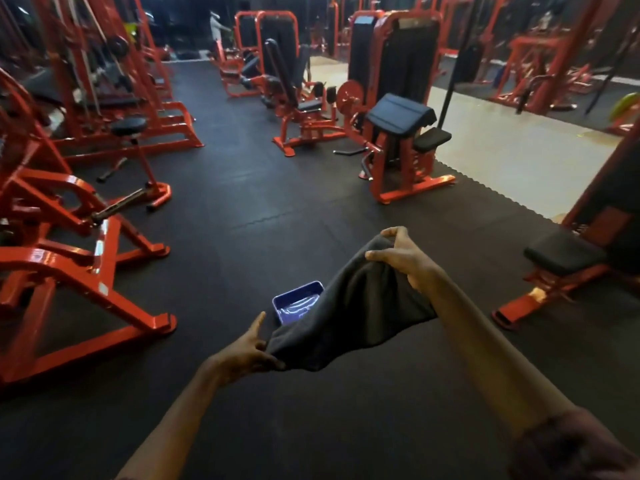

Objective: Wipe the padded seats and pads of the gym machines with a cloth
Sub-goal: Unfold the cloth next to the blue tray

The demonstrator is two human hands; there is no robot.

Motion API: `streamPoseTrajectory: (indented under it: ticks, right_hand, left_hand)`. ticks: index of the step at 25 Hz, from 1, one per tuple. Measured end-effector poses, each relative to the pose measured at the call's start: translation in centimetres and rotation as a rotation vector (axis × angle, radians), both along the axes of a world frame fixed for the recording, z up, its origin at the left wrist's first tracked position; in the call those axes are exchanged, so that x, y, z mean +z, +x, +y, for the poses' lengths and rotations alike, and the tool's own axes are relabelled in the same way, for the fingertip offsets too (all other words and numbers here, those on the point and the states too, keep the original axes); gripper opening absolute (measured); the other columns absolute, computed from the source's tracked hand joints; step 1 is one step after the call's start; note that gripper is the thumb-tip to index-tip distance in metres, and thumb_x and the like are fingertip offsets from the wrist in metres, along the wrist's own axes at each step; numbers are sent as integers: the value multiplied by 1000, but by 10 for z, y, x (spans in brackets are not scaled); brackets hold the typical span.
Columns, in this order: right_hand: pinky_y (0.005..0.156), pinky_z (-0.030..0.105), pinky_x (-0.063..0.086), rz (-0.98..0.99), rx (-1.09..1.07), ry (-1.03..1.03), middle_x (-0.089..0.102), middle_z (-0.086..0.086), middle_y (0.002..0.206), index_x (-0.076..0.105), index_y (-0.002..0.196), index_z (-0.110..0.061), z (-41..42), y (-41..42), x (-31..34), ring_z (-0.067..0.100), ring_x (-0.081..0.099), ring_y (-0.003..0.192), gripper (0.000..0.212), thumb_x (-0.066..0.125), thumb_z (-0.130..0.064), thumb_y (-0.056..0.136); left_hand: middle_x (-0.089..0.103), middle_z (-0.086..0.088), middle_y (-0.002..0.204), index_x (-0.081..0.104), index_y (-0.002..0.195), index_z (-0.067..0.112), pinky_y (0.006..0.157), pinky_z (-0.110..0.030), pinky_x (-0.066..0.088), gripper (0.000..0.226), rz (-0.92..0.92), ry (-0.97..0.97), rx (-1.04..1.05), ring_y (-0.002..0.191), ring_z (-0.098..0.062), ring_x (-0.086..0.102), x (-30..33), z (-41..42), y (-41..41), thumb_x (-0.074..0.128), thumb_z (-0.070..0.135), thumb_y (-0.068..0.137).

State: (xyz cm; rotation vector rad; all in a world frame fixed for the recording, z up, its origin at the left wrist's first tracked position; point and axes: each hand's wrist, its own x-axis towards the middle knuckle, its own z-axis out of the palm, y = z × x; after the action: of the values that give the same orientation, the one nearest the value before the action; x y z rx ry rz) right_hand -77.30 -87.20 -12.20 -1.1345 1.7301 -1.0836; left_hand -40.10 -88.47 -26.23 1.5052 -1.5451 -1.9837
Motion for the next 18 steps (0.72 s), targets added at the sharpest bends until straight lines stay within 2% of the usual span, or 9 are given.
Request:
streamPoseTrajectory:
  ticks: [1, 3, 6, 8, 11, 13, 14, 16, 18]
  right_hand:
    - [79, 30, 53, 45, 6, 11, 60, 5, 107, 55, 124, -18, -7, -9, -1, 13, 60, 91, 41, 79, -15, 90]
    - [62, 30, 49, 88, -4, 35, 62, 6, 91, 67, 110, -17, -20, -34, -2, 14, 57, 73, 18, 71, -8, 94]
    - [64, 29, 47, -88, -6, 75, 64, 5, 84, 72, 105, -13, -32, -71, -7, 16, 57, 73, 17, 73, -1, 92]
    - [67, 29, 44, -225, 43, 220, 67, 4, 86, 72, 104, -16, -43, -90, -38, 15, 59, 75, 15, 80, -16, 91]
    - [57, 26, 39, -63, 164, 571, 63, 3, 84, 74, 108, -15, -57, -114, -120, 13, 53, 64, 41, 91, -38, 79]
    - [58, 29, 49, 38, 342, 823, 71, 6, 102, 75, 119, -10, -62, -134, -172, 15, 62, 68, 52, 93, -36, 77]
    - [58, 27, 50, 73, 452, 907, 72, 7, 109, 73, 121, -11, -63, -141, -187, 14, 64, 69, 39, 84, -29, 88]
    - [55, 23, 50, 65, 584, 977, 72, 5, 108, 72, 119, -18, -69, -155, -205, 10, 64, 66, 17, 63, -17, 104]
    - [57, 23, 51, 26, 653, 964, 73, 4, 105, 73, 120, -21, -82, -168, -195, 11, 64, 71, 21, 61, -14, 105]
  left_hand:
    - [81, -8, 99, 32, 152, 38, 72, -32, 62, 109, -101, -110, -81, 89, -19, 78, -6, -6, -12, 81, -10, 68]
    - [77, -3, 93, 61, 137, 17, 62, -30, 55, 62, -258, -269, 19, 74, -15, 69, -14, -29, -38, 71, -4, 79]
    - [71, -10, 112, 62, 118, 20, 65, -35, 57, 27, -175, -302, 261, 92, -23, 69, -13, -72, -64, 72, 9, 95]
    - [71, -15, 113, 62, 116, 20, 64, -38, 62, 21, -15, -314, 266, 94, -25, 71, -8, -97, -83, 72, 14, 99]
    - [69, -16, 98, 63, 117, 18, 59, -29, 57, 14, 115, -460, 299, 79, -20, 64, 7, -130, -110, 62, 11, 106]
    - [64, -7, 91, 64, 119, 18, 59, -22, 51, 15, 157, -543, 329, 77, -15, 57, 20, -158, -125, 57, 10, 108]
    - [62, -5, 90, 64, 119, 18, 61, -21, 50, 15, 161, -571, 325, 78, -14, 55, 27, -172, -131, 55, 10, 109]
    - [61, -6, 92, 64, 117, 18, 66, -21, 51, 16, 145, -620, 291, 80, -13, 56, 39, -199, -144, 53, 9, 109]
    - [61, -9, 94, 62, 119, 14, 71, -23, 50, 16, 103, -681, 254, 82, -13, 56, 46, -223, -162, 52, 6, 109]
